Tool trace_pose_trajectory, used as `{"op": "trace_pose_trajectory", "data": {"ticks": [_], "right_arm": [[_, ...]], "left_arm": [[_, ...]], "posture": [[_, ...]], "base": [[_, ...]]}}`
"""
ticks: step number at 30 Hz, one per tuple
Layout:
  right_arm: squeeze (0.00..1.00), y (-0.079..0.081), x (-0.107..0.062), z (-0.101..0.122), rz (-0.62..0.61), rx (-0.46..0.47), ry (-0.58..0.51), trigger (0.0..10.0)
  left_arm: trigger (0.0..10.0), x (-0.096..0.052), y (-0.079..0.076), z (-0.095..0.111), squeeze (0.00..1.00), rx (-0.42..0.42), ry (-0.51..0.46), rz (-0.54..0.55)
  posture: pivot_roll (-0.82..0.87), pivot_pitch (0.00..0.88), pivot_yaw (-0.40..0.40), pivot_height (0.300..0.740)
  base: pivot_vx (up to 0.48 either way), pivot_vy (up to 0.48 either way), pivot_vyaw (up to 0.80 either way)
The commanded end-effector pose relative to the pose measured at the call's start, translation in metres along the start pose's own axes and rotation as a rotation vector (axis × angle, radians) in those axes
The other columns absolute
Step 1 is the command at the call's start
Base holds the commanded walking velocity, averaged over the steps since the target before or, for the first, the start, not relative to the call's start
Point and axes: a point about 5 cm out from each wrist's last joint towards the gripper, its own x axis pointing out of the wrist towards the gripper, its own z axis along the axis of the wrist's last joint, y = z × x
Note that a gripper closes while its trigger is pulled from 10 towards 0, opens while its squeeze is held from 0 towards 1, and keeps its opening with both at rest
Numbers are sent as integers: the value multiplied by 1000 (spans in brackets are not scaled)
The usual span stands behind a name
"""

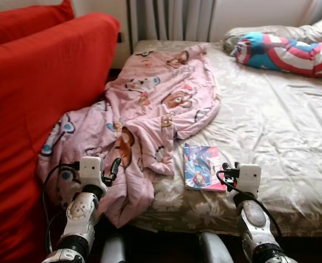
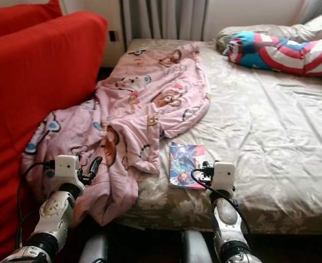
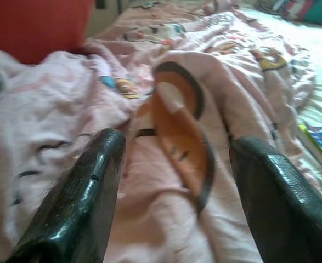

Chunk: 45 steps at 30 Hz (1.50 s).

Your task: Clean up the room

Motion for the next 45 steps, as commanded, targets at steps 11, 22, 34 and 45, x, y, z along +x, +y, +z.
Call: {"op": "trace_pose_trajectory", "data": {"ticks": [11,22,34,45], "right_arm": [[0,2,-1,-5,25,-7,30,10000],[0,3,-2,-8,38,-12,50,10000],[0,7,-4,-15,90,-26,105,10000],[0,4,-7,-25,114,-42,194,10000]], "left_arm": [[10000,1,-3,-1,0,12,19,-24],[10000,1,-3,-2,0,20,25,-28],[10000,2,-5,0,0,14,15,-26],[10000,6,-9,5,0,8,-7,-31]], "posture": [[-67,84,-15,597],[-67,85,-15,597],[-66,88,-16,597],[-64,119,-14,597]], "base": [[45,0,0],[317,0,0],[211,0,0],[0,0,0]]}}
